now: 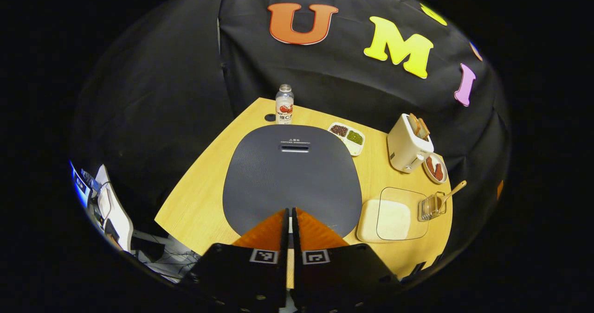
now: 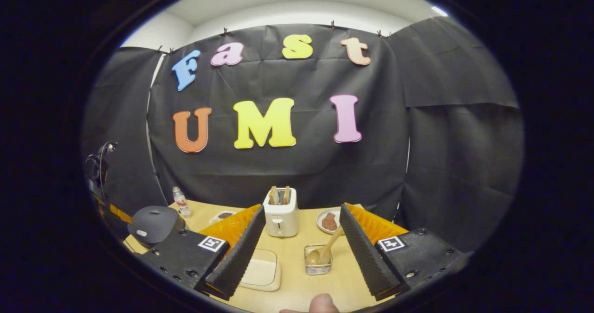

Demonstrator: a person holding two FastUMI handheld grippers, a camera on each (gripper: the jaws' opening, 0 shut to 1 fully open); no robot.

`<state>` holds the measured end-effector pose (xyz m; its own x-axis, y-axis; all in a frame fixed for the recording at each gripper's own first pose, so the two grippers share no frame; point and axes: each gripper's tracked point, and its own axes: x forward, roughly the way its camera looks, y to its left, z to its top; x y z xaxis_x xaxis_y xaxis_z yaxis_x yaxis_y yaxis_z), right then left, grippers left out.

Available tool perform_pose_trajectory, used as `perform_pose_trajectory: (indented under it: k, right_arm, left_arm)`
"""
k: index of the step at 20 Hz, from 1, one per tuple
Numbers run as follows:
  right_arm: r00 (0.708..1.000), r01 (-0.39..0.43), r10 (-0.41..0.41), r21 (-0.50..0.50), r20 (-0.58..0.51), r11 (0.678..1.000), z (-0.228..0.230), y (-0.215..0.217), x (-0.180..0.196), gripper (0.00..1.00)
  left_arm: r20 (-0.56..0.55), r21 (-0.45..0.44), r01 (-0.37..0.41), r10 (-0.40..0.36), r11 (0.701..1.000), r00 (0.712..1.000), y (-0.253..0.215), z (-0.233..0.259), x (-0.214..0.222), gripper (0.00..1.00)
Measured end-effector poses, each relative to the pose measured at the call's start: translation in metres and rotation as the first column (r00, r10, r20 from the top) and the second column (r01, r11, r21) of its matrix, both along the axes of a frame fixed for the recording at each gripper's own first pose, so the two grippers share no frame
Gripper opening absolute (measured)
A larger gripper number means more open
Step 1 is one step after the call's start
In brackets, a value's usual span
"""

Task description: Close the left gripper, press the button to open the rice cooker; take a wooden spoon from the chopstick holder with the right hand, scoop a spoonful of rice and pour it into the rice cooker, then put the wooden spoon back into the chopstick holder.

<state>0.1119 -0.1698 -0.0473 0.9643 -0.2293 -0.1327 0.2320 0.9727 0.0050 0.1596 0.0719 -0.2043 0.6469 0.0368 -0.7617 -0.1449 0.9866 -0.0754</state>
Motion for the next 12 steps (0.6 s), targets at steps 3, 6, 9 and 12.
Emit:
perform_pose_trajectory:
  k: [3,6,9,12]
  right_arm:
    - [1.0,0.012,-0.012,0.002,-0.012,1.0,-0.005,-0.003,0.001,0.97]
    - [1.0,0.014,-0.014,-0.008,-0.008,1.0,-0.002,-0.004,0.001,1.0]
    - [1.0,0.02,-0.02,-0.01,-0.006,1.0,-0.004,-0.006,0.004,1.0]
    - [1.0,0.027,-0.027,-0.008,-0.009,1.0,-0.006,-0.007,0.003,0.97]
  left_arm:
    - [-0.03,0.005,0.029,-0.029,1.0,0.999,0.001,-0.012,0.002,0.04]
    - [-0.05,-0.015,0.029,-0.03,0.999,0.998,-0.013,-0.032,0.006,0.03]
    - [-0.074,-0.06,0.029,-0.034,0.998,0.997,-0.01,-0.032,0.004,0.0]
    - [-0.081,-0.064,0.023,-0.028,0.998,0.996,-0.007,-0.036,0.002,0.0]
